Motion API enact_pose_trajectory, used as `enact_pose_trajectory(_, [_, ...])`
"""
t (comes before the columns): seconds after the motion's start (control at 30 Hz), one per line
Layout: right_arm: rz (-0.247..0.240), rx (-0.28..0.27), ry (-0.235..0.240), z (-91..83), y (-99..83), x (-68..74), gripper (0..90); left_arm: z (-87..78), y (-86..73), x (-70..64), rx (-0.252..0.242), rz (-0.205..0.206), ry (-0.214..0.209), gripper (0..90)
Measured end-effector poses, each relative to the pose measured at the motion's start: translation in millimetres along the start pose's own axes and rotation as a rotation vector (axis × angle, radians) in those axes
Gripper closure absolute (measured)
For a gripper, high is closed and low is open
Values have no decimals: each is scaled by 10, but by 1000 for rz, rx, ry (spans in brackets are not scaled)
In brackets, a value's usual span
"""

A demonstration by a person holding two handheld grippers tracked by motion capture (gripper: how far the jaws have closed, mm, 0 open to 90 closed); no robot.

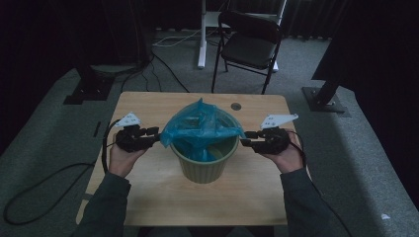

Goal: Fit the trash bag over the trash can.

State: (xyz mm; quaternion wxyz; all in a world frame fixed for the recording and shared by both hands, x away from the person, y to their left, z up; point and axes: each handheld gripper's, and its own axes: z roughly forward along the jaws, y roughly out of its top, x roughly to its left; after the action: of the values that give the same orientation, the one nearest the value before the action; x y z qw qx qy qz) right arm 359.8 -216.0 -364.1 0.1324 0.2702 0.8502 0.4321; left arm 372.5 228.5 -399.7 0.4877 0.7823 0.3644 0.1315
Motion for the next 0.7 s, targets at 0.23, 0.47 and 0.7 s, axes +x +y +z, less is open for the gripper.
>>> enact_pose_trajectory(0.23, [0,-33,-4,-62,33,-9,596,-106,24,34,-31,-10,12,560])
enact_pose_trajectory(0.47, [-38,-54,22,-47,122,63,595,-218,24,41,-62,-13,11,555])
enact_pose_trajectory(0.7, [-53,-51,50,11,172,107,596,-314,86,-17,-100,3,-76,536])
